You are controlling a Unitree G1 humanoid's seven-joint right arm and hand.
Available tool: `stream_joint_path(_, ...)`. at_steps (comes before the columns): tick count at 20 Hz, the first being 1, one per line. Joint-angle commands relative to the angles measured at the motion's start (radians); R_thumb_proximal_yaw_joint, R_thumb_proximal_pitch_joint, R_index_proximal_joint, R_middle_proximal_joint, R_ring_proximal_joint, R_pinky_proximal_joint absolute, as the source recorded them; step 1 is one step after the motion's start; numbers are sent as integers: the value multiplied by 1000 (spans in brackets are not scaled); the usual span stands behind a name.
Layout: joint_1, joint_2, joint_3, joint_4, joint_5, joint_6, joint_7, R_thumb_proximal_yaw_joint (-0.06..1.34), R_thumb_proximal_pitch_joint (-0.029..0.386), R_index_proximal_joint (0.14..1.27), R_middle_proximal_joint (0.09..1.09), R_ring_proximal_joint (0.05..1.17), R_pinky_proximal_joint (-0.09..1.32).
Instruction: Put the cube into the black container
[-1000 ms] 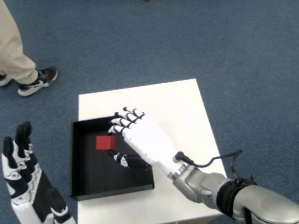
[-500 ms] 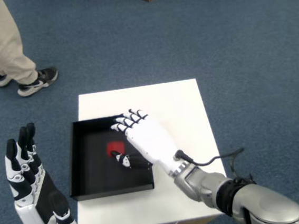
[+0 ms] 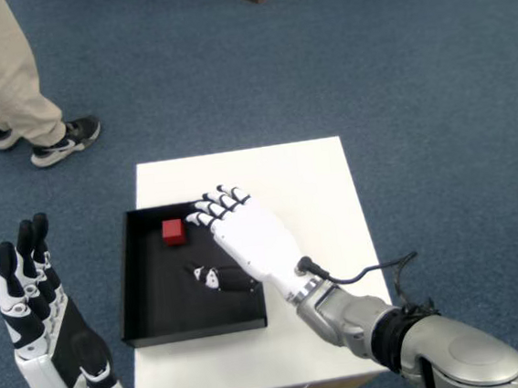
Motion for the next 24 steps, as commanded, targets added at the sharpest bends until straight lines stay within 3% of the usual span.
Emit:
stream_joint_path(1, -64, -13, -36, -28, 22, -11, -99, 573, 83, 485, 319, 283, 237)
stream_joint_path(3, -56, -20, -60, -40, 38, -64, -197, 582, 80, 489, 325, 288, 250)
stream_joint_path(6, -13, -42, -142, -101, 118, -286, -338, 614, 78, 505, 341, 299, 270)
stream_joint_path(10, 71, -167, -214, -209, 229, -644, -412, 638, 90, 516, 394, 337, 309)
stream_joint_path(11, 100, -197, -230, -207, 294, -757, -390, 577, 135, 516, 394, 342, 310)
stream_joint_path(12, 122, -242, -235, -217, 342, -871, -361, 400, 211, 502, 390, 342, 307)
stream_joint_path(14, 146, -310, -229, -251, 375, -1000, -327, 154, 254, 401, 344, 342, 308)
stream_joint_path(15, 163, -351, -221, -269, 388, -1062, -312, 101, 249, 351, 291, 332, 298)
stream_joint_path(19, 271, -461, -204, -272, 453, -1262, -320, 35, 218, 329, 265, 274, 211)
stream_joint_path(22, 340, -470, -184, -178, 510, -1344, -335, -2, 208, 305, 246, 248, 143)
stream_joint_path(24, 355, -457, -172, -109, 539, -1389, -336, -5, 203, 300, 241, 238, 121)
